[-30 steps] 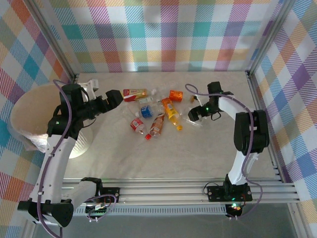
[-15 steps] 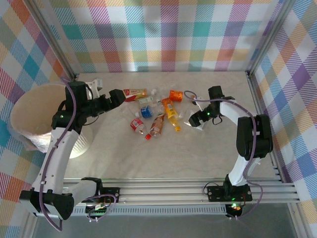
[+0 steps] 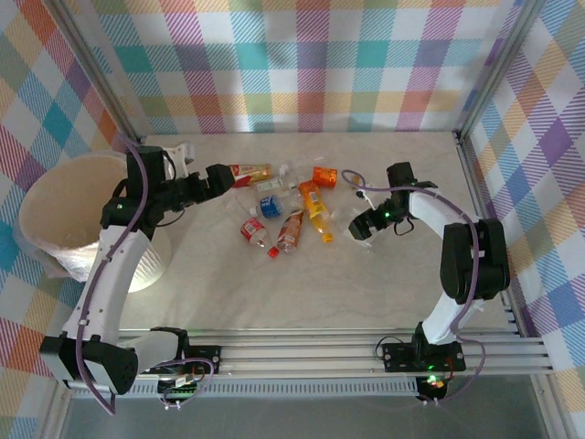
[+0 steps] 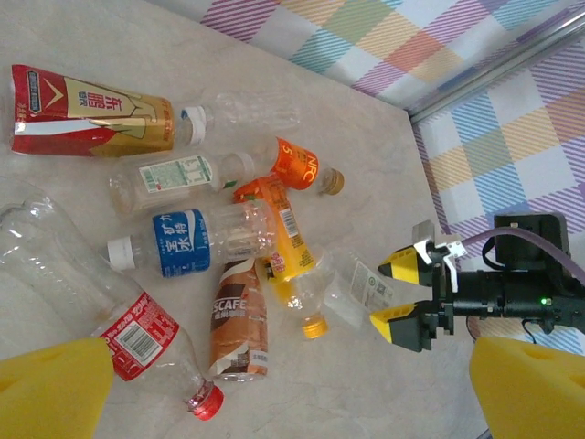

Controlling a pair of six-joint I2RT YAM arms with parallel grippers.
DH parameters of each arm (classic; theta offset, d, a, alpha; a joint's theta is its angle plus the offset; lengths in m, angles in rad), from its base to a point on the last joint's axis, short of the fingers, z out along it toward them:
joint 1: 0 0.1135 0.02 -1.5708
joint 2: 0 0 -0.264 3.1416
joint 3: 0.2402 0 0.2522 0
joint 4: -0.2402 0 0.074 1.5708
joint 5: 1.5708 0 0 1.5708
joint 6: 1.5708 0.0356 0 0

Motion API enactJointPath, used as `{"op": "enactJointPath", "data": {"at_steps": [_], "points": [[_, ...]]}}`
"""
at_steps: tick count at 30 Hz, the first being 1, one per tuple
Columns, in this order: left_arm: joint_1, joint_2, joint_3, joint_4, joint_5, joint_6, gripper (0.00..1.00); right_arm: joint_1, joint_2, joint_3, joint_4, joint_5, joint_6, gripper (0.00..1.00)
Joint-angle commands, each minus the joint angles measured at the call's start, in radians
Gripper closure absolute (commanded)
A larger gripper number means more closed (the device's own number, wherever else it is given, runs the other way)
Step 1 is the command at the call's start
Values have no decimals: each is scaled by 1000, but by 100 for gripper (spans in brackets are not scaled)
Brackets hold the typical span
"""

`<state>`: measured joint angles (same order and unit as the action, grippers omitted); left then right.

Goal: Put the plastic bottles in the bin

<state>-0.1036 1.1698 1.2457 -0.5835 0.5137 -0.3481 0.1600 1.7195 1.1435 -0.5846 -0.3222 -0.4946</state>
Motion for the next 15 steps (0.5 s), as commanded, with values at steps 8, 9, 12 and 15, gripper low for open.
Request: {"op": "enactJointPath", "data": {"at_steps": [8,9,12,15], "points": [[-10,-31,-23,-5,2,35,0,26,-50,-77,-31,51,-23,0],[-10,-37,-26,-15,4,46,0,35,-47,-89,-26,79,-33,0],[-10,-44,-29,-40,2,76,0,75,-22,-117,-23,148,-52,0],[-11,-38,-37,-54,4,86,0,107,-6,-144,2,179,-39,0]]}}
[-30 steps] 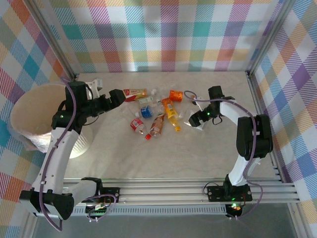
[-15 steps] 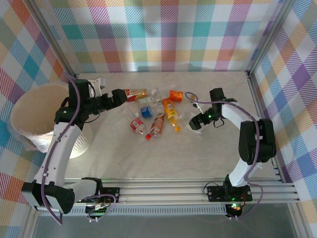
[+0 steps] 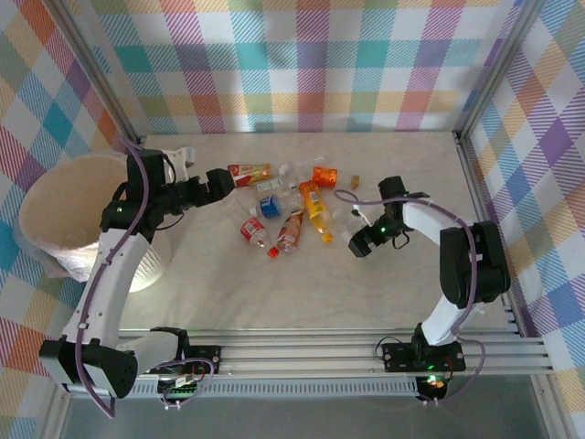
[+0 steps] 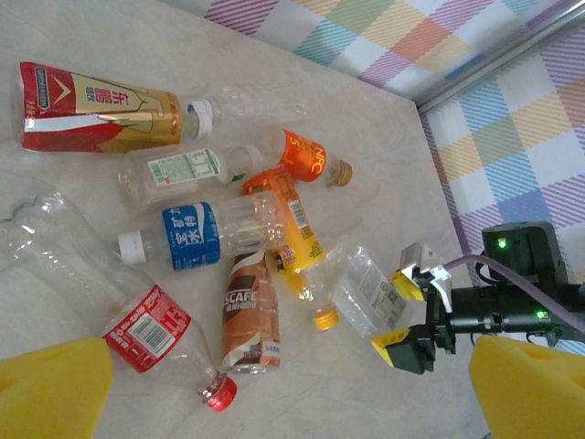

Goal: Put the plastic bottles in the bin

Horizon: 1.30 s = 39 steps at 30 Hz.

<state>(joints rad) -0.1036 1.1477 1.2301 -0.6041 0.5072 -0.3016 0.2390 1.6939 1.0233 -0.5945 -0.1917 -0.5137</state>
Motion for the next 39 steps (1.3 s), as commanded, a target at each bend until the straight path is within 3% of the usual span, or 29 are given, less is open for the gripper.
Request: {"op": "enactJointPath", "data": {"at_steps": [1,7,14,18,23,27,33,39], "points": [[-10,-16,-29,-29,12,36,0,36,19,-35,31,62,-16,0],[-10,-19,-69,39,15,-12,0,43,-4,-66,144,137,8,2],[-11,-12,-49,57,50,-39,0,45,-97,-63,189,134,65,23],[-14,-13,-87,157,128,-118,0,51,-199,-76,235,112,125,27],[-55,6,-166,363,168,-260,0,98,-324,-114,411,26,254,29],[-136,20,-185,457,173,-280,0,136,-348,-134,602,-100,438,30],[-261,3,-230,585,84,-281,0,255,-272,-92,764,-171,602,31],[-337,-20,-241,591,-120,-284,0,382,-189,-1,762,-210,628,30]]}}
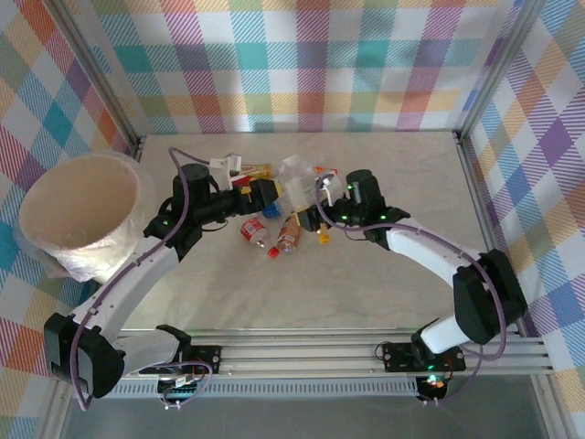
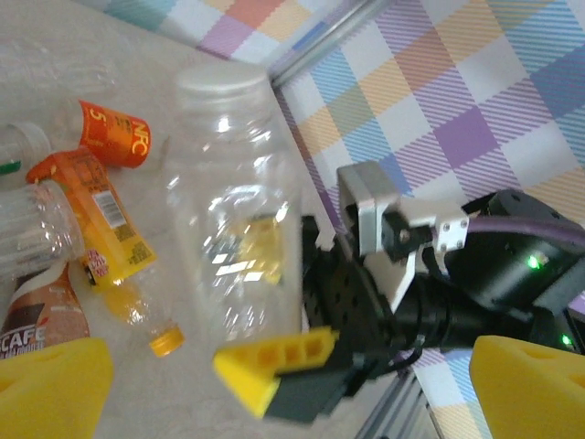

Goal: Put the plastic bottles in the bin

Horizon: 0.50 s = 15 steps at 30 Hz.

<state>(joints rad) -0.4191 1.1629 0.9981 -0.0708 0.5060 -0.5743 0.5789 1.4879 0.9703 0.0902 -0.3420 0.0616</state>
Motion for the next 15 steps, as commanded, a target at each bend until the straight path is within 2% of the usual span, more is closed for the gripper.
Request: {"op": "enactJointPath", "data": {"at_steps": [1,3,6,11,15], "points": [[-26,-36,-7,49,-150,-14,0,57,25,60,82,-63,55,30],[-37,-38,-6,19,-231,-22,0,83,36,72,103,-59,80,30],[-41,-40,-10,-8,-283,-33,0,110,49,73,149,-66,124,30],[-42,-6,-1,-26,-233,-50,1,149,64,76,184,-74,151,29],[-41,6,-8,-23,-220,-64,10,170,76,77,205,-66,166,29]]}}
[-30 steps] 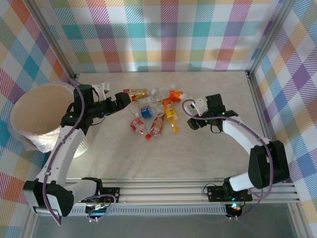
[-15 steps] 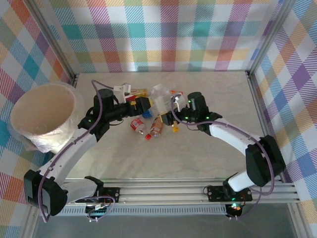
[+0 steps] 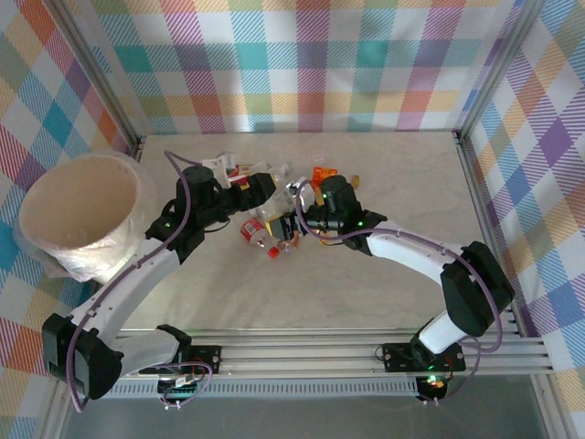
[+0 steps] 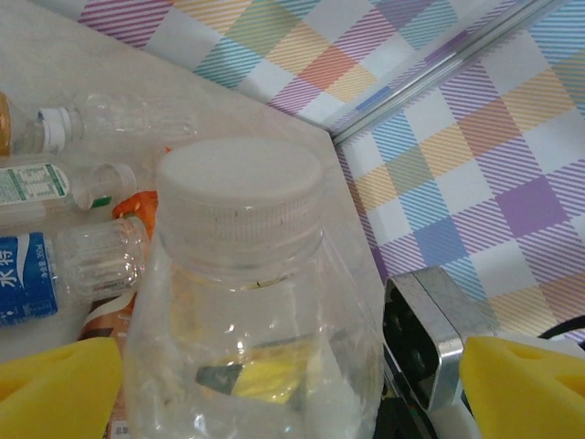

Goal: Put the plastic bottles in the bin

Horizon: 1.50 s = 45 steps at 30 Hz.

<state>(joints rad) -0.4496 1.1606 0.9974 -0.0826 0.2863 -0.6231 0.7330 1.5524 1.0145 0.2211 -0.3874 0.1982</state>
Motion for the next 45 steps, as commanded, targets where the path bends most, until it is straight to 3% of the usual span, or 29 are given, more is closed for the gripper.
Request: {"op": "enactJointPath", "data": {"at_steps": [1,13,19,23,27,38,45], "points": [[-11,9,-5,-18,7,-13,13,18,15,37,74,-24,32,28],[-12,-34,-18,-116,-33,33,43,24,105,141,65,-146,-2,27],[-12,-73,-36,-127,-116,30,51,26,125,161,72,-212,-29,23],[-12,-123,-34,-142,-185,54,54,26,117,158,57,-191,-57,13],[-12,-185,42,-277,-323,148,54,26,87,150,19,-167,-124,1],[-9,-241,439,-644,-755,414,54,26,3,128,-72,-31,-248,0],[-2,-136,688,-798,-1221,516,54,27,-23,140,-82,56,-246,0]]}}
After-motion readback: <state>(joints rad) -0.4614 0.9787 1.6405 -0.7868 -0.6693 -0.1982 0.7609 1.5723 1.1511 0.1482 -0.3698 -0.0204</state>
